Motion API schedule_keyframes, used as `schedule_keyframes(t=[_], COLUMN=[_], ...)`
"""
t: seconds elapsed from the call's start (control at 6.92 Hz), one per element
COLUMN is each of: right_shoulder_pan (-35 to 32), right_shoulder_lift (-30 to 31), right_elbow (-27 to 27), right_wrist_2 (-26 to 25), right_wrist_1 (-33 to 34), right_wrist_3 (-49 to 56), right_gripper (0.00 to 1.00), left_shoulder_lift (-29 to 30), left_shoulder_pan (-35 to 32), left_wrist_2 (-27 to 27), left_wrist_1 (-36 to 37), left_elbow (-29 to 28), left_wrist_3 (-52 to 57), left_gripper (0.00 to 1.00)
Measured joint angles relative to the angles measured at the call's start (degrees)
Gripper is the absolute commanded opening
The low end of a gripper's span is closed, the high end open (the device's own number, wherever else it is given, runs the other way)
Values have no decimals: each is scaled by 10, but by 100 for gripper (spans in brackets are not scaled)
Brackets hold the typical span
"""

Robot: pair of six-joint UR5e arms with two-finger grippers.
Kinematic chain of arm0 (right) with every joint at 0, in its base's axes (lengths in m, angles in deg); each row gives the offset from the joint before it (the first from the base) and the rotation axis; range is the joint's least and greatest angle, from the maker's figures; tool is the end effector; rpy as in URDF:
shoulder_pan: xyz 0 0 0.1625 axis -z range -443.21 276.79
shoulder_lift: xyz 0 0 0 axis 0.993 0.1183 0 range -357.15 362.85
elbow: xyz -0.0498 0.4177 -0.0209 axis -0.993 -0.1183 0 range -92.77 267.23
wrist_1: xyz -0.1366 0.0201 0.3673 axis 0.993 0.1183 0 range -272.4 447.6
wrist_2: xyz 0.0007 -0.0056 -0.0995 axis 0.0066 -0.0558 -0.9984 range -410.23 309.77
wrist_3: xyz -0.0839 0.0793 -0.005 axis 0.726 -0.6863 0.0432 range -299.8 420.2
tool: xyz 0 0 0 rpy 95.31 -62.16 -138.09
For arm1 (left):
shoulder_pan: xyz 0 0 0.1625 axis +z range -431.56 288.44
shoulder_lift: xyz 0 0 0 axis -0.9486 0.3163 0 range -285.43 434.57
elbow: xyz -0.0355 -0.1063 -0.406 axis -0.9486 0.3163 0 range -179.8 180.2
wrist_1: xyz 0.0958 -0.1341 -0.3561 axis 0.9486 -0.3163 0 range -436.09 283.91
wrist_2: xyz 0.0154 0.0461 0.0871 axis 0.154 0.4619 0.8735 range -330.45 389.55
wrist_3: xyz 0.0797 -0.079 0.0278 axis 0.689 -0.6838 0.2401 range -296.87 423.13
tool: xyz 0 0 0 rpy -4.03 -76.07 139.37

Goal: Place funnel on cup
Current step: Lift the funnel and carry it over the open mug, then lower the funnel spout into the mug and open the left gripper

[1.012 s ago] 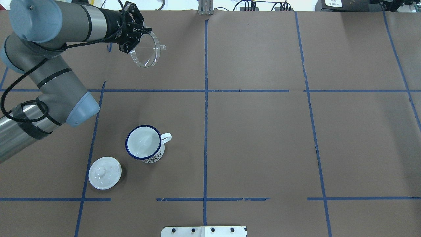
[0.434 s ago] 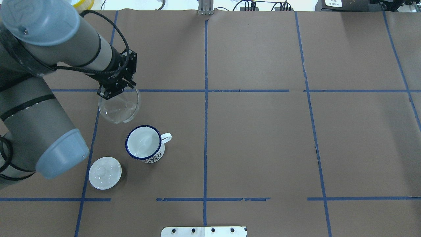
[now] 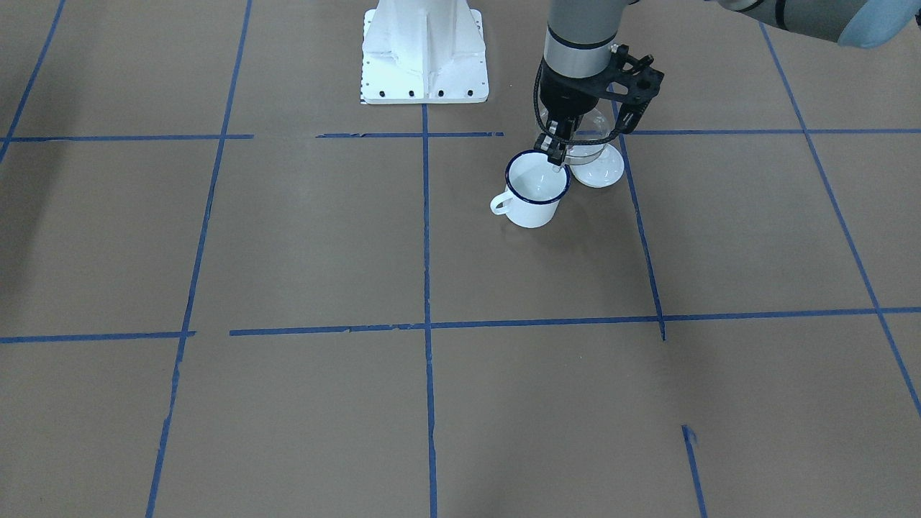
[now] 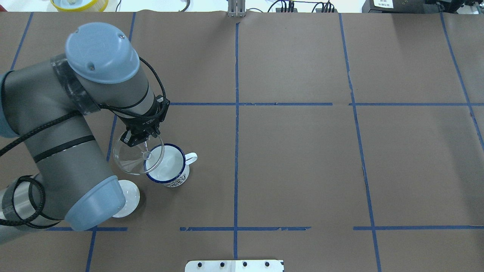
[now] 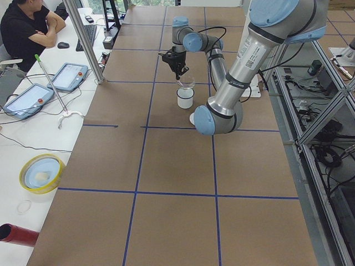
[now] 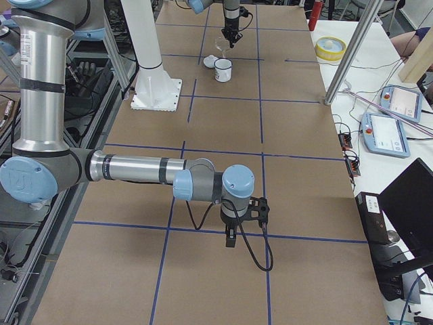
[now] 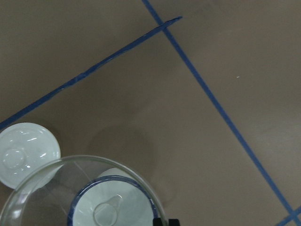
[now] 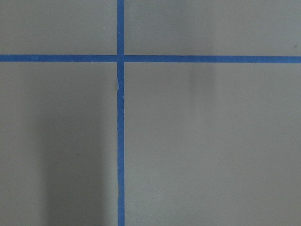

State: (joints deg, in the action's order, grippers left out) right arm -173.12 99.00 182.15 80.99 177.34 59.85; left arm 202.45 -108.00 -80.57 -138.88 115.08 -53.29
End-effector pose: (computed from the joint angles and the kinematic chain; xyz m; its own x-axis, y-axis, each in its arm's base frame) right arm 0.0565 -0.4221 0.6778 0.7522 0.0161 0.6587 -0.0031 0.9998 -0.0209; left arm 0.4045 -0.4149 0.1971 0.4096 -0.8218 -0.3961 0.6467 0.5678 -0.5093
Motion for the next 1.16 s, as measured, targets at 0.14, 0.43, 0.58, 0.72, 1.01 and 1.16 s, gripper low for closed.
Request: schedule_keyframes(t=[0.14, 0.43, 0.58, 0.72, 1.01, 1.16], right_shoulder_pan=[0, 0, 0, 0, 0, 0], right_shoulder_lift=[0, 0, 0, 0, 0, 0], right_elbow=[0, 0, 0, 0, 0, 0], right_wrist_2=[0, 0, 0, 0, 0, 0], right_wrist_1=[0, 0, 0, 0, 0, 0], right_wrist_3=[0, 0, 0, 0, 0, 0], right_gripper=[100, 100, 100, 100, 100, 100], left_shoulder_lift=[14, 21, 20, 20, 17, 17], left_shoulder_pan=[3, 9, 15, 21, 25, 28], left_wrist_2=[2, 2, 3, 3, 3, 3], left_wrist_1=[2, -9, -28, -44, -56, -57], left_elbow=[-21, -47, -66, -82, -95, -100], left_wrist_3=[15, 29, 31, 32, 36, 41], left_gripper=[0, 0, 0, 0, 0, 0])
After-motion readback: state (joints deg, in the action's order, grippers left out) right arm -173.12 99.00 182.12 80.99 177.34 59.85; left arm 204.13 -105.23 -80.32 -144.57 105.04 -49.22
